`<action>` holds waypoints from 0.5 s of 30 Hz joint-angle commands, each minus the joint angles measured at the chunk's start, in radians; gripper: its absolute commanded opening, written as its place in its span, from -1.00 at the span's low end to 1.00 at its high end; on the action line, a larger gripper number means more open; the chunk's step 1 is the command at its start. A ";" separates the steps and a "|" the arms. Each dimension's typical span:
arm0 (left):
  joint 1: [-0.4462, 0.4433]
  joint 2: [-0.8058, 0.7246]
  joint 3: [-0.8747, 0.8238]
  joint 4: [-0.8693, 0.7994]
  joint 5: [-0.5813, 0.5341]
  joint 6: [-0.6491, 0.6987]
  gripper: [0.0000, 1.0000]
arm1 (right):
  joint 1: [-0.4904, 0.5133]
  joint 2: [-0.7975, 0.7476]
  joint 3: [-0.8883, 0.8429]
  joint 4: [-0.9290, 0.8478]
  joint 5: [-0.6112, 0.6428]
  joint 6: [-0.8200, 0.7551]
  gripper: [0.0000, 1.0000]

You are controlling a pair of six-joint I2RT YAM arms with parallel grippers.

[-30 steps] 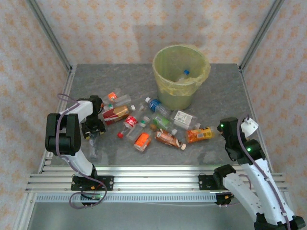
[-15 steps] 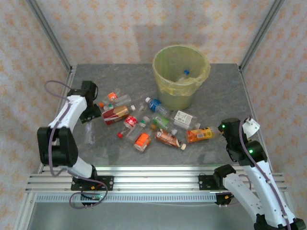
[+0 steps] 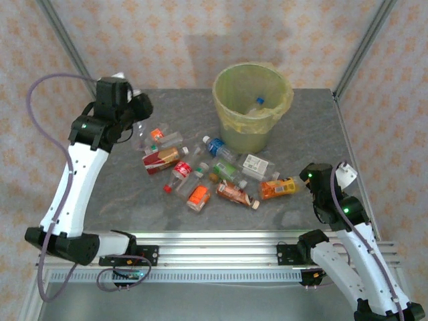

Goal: Put the plastic bottles in the bin

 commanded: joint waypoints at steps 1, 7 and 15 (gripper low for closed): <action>-0.082 0.096 0.129 0.152 0.055 0.031 -0.20 | -0.002 -0.007 -0.014 0.028 -0.007 -0.007 0.98; -0.209 0.309 0.431 0.214 0.104 0.112 -0.20 | -0.002 -0.004 -0.027 0.047 -0.036 0.007 0.98; -0.277 0.608 0.816 0.239 0.201 0.180 -0.20 | -0.003 0.010 -0.024 0.055 -0.053 0.015 0.98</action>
